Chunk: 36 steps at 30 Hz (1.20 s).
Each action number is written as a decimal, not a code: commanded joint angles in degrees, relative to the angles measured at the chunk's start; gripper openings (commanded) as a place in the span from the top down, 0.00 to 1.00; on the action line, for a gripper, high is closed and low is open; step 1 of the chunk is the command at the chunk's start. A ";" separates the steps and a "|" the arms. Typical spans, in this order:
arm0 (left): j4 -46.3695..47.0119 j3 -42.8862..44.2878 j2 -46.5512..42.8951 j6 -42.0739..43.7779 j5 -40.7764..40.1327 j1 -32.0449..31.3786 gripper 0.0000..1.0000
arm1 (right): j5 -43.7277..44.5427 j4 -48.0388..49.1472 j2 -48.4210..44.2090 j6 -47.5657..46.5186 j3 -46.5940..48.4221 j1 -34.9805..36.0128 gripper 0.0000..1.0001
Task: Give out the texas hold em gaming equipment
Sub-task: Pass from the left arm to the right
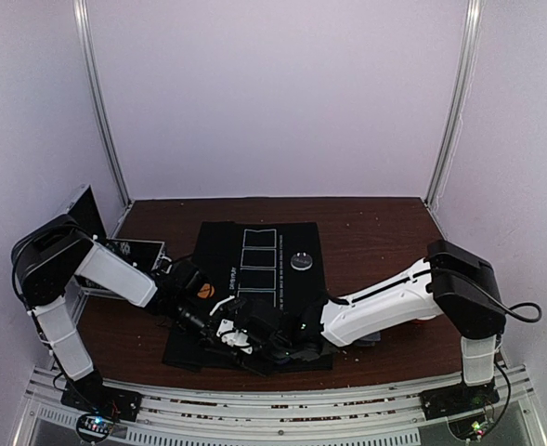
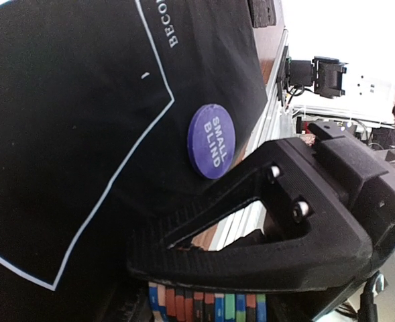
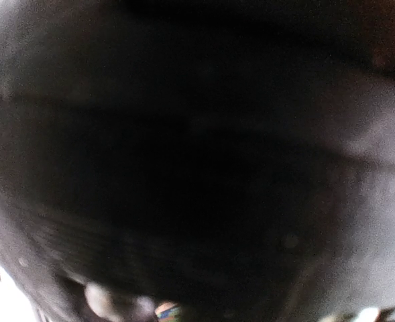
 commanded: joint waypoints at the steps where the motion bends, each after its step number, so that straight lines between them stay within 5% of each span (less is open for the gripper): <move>1: -4.57 0.72 1.39 5.49 -15.60 -1.42 0.50 | -1.85 -13.67 -1.08 3.36 1.42 -1.93 1.00; 21: -9.16 2.82 -1.48 7.42 -17.52 -0.25 0.30 | -1.84 -14.28 -1.16 3.69 -0.23 -2.65 1.00; 36: -1.92 0.51 -3.91 5.75 -8.72 -0.25 0.23 | -2.29 -14.03 -0.64 3.80 -0.20 -2.83 1.00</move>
